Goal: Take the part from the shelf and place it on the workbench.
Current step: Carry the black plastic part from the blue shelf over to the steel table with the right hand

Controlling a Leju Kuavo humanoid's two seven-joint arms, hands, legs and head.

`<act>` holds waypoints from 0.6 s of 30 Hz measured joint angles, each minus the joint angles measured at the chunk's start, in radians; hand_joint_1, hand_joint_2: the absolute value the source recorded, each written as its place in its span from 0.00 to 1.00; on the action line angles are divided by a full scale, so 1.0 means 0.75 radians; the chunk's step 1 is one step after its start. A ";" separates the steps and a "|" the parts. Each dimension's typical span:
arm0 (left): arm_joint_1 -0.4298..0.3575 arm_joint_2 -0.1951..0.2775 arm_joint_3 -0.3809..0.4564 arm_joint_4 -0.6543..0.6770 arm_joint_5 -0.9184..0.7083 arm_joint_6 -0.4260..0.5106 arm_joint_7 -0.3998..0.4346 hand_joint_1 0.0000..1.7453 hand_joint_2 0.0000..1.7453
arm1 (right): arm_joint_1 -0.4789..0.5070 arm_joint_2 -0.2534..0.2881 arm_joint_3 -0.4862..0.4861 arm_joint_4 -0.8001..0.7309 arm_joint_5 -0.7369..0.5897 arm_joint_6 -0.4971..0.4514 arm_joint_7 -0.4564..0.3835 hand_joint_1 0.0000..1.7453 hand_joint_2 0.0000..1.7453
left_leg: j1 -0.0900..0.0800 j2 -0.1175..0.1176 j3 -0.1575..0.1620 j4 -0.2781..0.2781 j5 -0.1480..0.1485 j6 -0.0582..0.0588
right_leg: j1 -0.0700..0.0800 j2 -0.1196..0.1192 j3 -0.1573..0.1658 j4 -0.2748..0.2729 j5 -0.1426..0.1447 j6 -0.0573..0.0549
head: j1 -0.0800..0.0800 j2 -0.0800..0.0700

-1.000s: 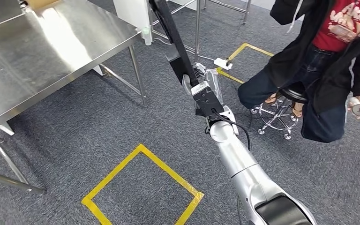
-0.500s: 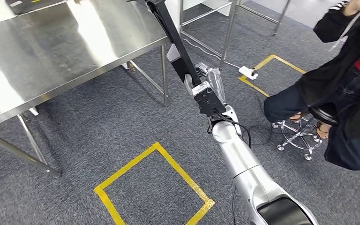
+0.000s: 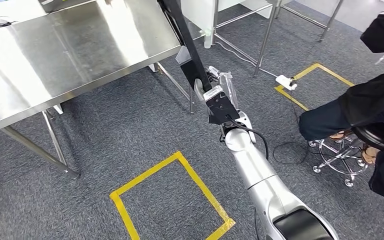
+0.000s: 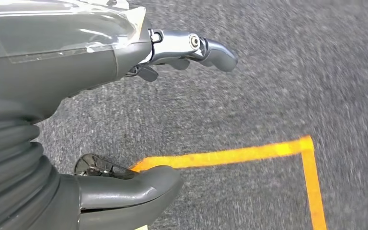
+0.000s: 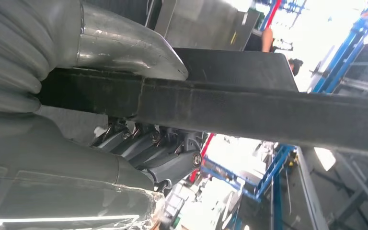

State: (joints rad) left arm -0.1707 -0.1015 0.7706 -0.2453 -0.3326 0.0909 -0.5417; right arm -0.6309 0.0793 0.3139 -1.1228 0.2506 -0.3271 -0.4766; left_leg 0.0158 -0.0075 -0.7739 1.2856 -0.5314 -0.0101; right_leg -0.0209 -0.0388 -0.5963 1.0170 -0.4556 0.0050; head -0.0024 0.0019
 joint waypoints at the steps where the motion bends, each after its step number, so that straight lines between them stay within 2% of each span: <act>1: 0.000 0.001 0.000 0.000 0.000 0.000 0.000 0.00 1.00 | 0.000 0.000 0.000 0.000 0.000 0.000 0.000 1.00 1.00 | 0.000 0.007 0.029 -0.059 0.039 0.002 | 0.000 -0.011 0.003 0.000 -0.002 0.000 | 0.000 0.000; 2: 0.000 0.002 0.000 0.000 0.001 0.000 0.000 0.00 1.00 | -0.001 0.000 0.000 0.000 0.000 0.000 0.001 1.00 1.00 | -0.001 0.023 0.080 -0.153 0.085 0.007 | 0.001 -0.021 0.007 0.000 -0.005 0.001 | 0.000 0.000; 4: -0.004 0.003 0.000 0.000 0.001 0.000 0.000 0.00 1.00 | -0.003 0.000 0.000 0.000 0.001 0.000 0.000 1.00 1.00 | -0.010 0.055 0.166 -0.309 0.136 0.019 | 0.009 -0.038 0.012 0.000 -0.012 0.010 | 0.002 0.000; 5: -0.005 0.004 0.000 0.000 0.001 0.000 0.000 0.00 1.00 | -0.004 0.000 0.000 0.000 0.002 0.001 -0.002 1.00 1.00 | -0.016 0.063 0.185 -0.345 0.141 0.025 | 0.013 -0.045 0.014 0.000 -0.015 0.015 | 0.002 0.000; 7: -0.004 0.005 0.000 0.000 0.001 0.000 -0.001 0.00 1.00 | -0.005 0.002 0.001 -0.001 0.004 0.001 -0.009 1.00 1.00 | -0.023 0.050 0.186 -0.355 0.137 0.039 | 0.015 -0.060 0.020 -0.005 -0.016 0.027 | 0.004 0.000; 8: -0.002 0.005 0.000 0.000 0.001 0.001 -0.002 0.00 1.00 | -0.005 0.003 0.001 -0.002 0.006 0.002 -0.013 1.00 1.00 | -0.020 0.043 0.192 -0.363 0.141 0.047 | 0.016 -0.057 0.020 -0.004 -0.019 0.035 | 0.005 0.000; 9: -0.002 0.005 0.000 0.000 0.002 0.001 -0.003 0.00 1.00 | -0.006 0.004 0.001 -0.004 0.008 0.003 -0.016 1.00 1.00 | -0.018 0.037 0.199 -0.373 0.146 0.055 | 0.016 -0.041 0.016 0.009 -0.027 0.039 | 0.006 0.000; 10: -0.003 0.004 0.000 0.000 0.003 0.001 -0.004 0.00 1.00 | -0.007 0.004 0.001 -0.005 0.009 0.004 -0.018 1.00 1.00 | -0.014 0.032 0.207 -0.382 0.151 0.062 | 0.016 -0.016 -0.001 0.046 -0.046 0.040 | 0.008 0.000; 12: -0.006 0.003 0.000 0.000 0.008 0.001 -0.007 0.00 1.00 | -0.007 0.002 0.000 -0.005 0.006 0.009 -0.020 1.00 1.00 | -0.011 0.021 0.214 -0.390 0.154 0.072 | 0.012 0.031 -0.084 0.208 -0.112 0.034 | 0.011 0.000; 14: -0.005 0.003 0.000 0.000 0.013 0.000 -0.008 0.00 1.00 | -0.002 -0.001 0.000 -0.002 0.000 0.014 -0.021 1.00 1.00 | -0.011 0.005 0.214 -0.390 0.153 0.075 | 0.011 0.043 -0.172 0.370 -0.161 0.037 | 0.012 0.000; 15: -0.003 0.002 0.000 0.000 0.017 -0.002 -0.009 0.00 1.00 | 0.001 -0.003 -0.001 0.000 -0.003 0.016 -0.022 1.00 1.00 | -0.010 -0.004 0.214 -0.389 0.152 0.074 | 0.010 0.045 -0.185 0.386 -0.157 0.046 | 0.012 0.000; 16: -0.001 0.002 0.000 0.000 0.020 -0.004 -0.010 0.00 1.00 | 0.002 -0.004 -0.001 0.002 -0.006 0.017 -0.024 1.00 1.00 | -0.009 -0.011 0.215 -0.388 0.151 0.073 | 0.008 0.045 -0.171 0.348 -0.132 0.058 | 0.012 0.000; 18: 0.001 0.001 0.001 0.000 0.027 -0.008 -0.016 0.00 1.00 | 0.001 -0.006 -0.005 0.005 -0.016 0.017 -0.033 1.00 1.00 | -0.009 -0.025 0.216 -0.382 0.146 0.064 | -0.001 0.046 -0.086 0.157 -0.052 0.083 | 0.012 0.000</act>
State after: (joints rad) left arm -0.1701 -0.1008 0.7711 -0.2453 -0.3120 0.0847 -0.5534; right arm -0.6300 0.0751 0.3103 -1.1193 0.2385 -0.3142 -0.5013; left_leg 0.0094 -0.0265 -0.6119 0.9993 -0.4220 0.0379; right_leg -0.0214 -0.0040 -0.6611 1.1350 -0.4944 0.0671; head 0.0069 0.0019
